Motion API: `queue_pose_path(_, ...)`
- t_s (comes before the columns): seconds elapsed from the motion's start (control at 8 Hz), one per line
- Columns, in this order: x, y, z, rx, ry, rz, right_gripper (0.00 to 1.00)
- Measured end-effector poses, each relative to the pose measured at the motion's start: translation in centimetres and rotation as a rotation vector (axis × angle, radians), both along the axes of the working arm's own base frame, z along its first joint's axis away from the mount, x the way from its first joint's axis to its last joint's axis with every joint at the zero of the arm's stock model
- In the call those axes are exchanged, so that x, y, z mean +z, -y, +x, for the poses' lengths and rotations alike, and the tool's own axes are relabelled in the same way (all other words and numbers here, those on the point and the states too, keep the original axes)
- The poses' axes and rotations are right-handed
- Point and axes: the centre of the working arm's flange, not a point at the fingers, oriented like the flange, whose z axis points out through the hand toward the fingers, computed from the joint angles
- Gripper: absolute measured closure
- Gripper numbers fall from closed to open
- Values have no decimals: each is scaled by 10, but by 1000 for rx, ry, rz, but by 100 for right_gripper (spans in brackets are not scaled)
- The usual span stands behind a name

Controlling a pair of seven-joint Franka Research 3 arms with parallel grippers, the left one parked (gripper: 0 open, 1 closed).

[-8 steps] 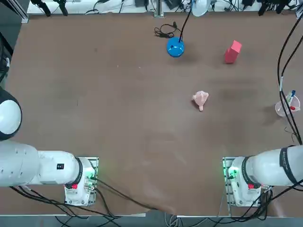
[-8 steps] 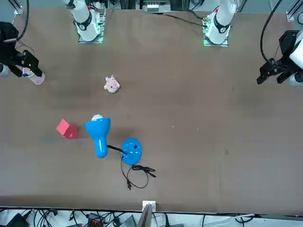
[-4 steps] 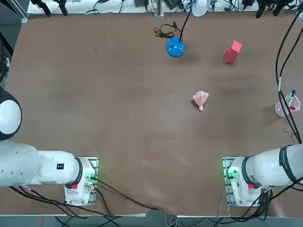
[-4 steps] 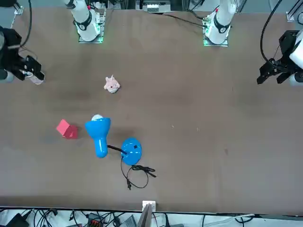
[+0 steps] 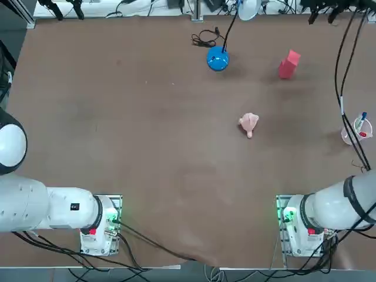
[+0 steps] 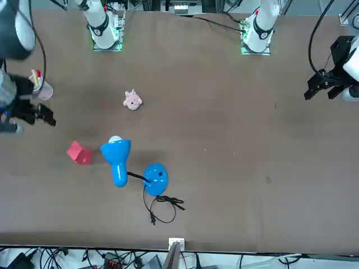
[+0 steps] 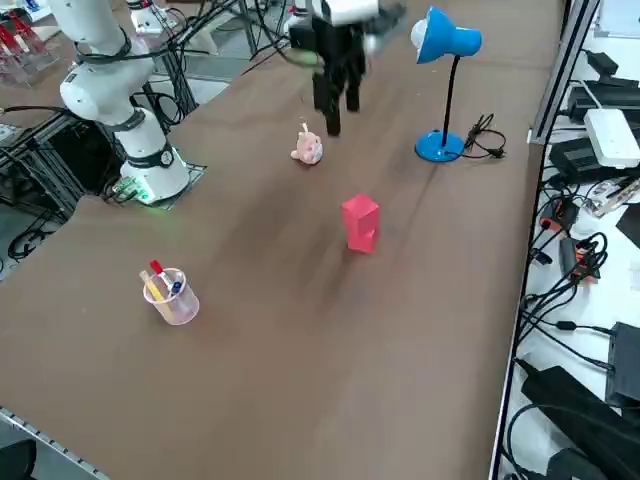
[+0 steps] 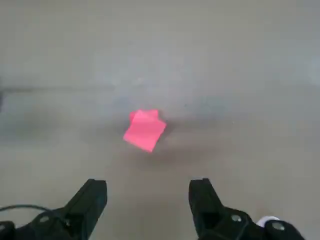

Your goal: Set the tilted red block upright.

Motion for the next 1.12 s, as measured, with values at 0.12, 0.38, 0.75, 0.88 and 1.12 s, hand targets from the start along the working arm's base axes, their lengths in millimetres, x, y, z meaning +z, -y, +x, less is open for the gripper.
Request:
queue_pose_path(0.12,-26,6,11,-60,-1,-2,0)
queue_pose_path(0.38,-66,8,25,-117,-14,-7,0)
queue_pose_path(0.75,-108,26,31,-203,-22,-6,0)
queue_pose_path(0.88,-121,22,29,-266,-16,-2,0)
queue_pose_path(1.12,-140,1,22,-334,-31,14,0)
